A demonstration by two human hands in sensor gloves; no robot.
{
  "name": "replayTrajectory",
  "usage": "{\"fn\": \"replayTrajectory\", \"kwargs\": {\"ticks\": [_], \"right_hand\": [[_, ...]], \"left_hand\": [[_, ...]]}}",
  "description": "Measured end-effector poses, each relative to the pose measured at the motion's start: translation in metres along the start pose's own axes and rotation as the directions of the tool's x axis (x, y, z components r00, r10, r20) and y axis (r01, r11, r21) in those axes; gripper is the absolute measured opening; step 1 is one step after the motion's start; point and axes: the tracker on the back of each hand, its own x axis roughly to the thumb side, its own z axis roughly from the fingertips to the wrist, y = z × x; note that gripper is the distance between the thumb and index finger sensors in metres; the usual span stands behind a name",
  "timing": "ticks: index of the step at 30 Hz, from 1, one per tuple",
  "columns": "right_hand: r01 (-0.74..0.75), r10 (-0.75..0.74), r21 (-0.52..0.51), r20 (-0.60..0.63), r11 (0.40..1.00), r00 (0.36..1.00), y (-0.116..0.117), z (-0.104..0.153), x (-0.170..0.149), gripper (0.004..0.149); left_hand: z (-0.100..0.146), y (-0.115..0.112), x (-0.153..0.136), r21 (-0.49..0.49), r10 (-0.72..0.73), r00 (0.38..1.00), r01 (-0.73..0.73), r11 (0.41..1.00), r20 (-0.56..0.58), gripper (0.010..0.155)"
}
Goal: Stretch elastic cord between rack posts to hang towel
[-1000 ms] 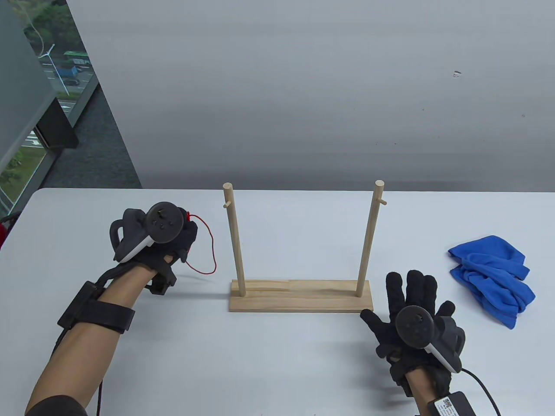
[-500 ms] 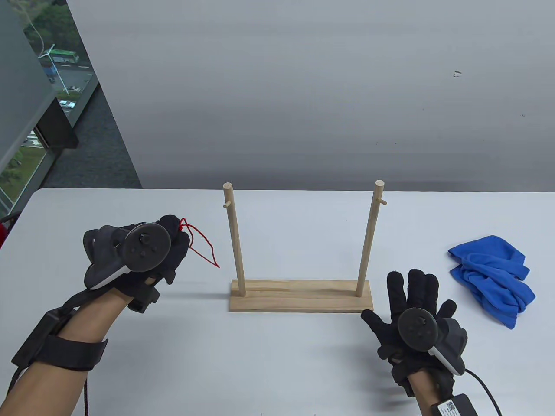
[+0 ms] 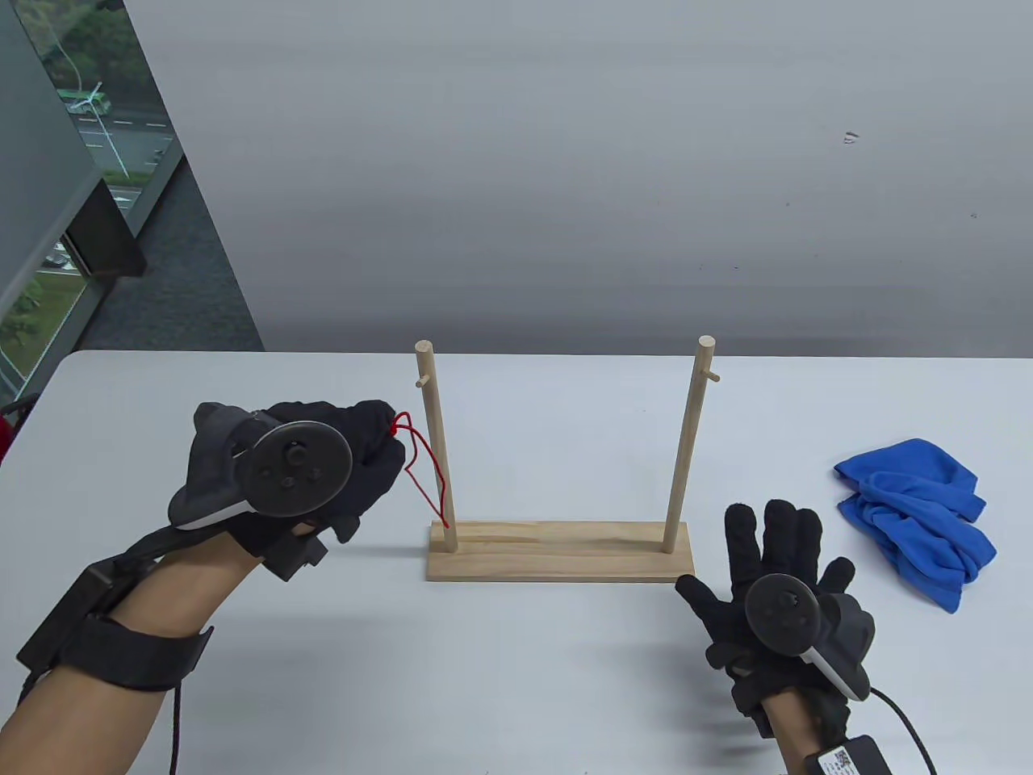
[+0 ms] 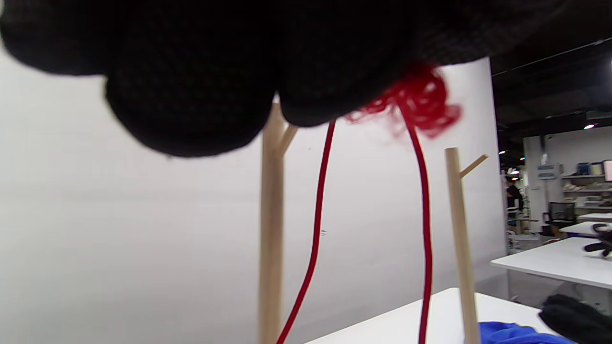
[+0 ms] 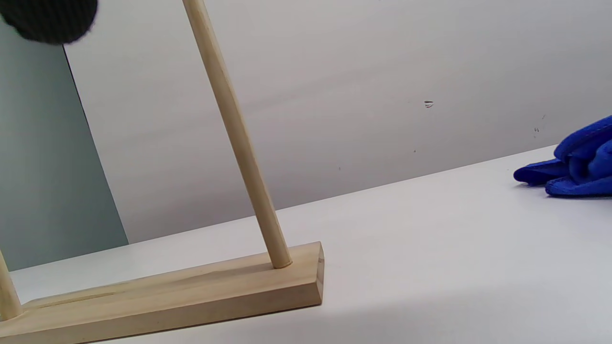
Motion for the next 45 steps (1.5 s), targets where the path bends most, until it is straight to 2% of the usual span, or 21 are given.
{"fn": "replayTrajectory", "kwargs": {"ticks": [11, 19, 35, 45], "right_hand": [[0.006, -0.006, -0.009, -0.007, 1.0, 1.0, -0.003, 0.001, -0.003, 0.093], [0.013, -0.013, -0.016, -0.014, 1.0, 1.0, -0.006, 0.001, -0.007, 0.093], [0.012, -0.012, -0.004, -0.022, 1.0, 1.0, -0.006, 0.001, -0.007, 0.093], [0.012, -0.012, 0.002, -0.022, 1.0, 1.0, -0.005, 0.001, -0.007, 0.093]], "left_hand": [[-0.049, 0.019, 0.017, 0.005, -0.016, 0.999, 0.016, 1.0, 0.043, 0.046], [-0.074, 0.019, 0.002, -0.025, -0.032, 0.999, 0.031, 0.999, -0.019, 0.045], [-0.067, 0.003, -0.033, -0.076, -0.022, 0.994, 0.014, 0.997, -0.104, 0.045], [-0.059, -0.013, -0.053, -0.081, 0.113, 0.98, -0.128, 0.988, -0.165, 0.045]]}}
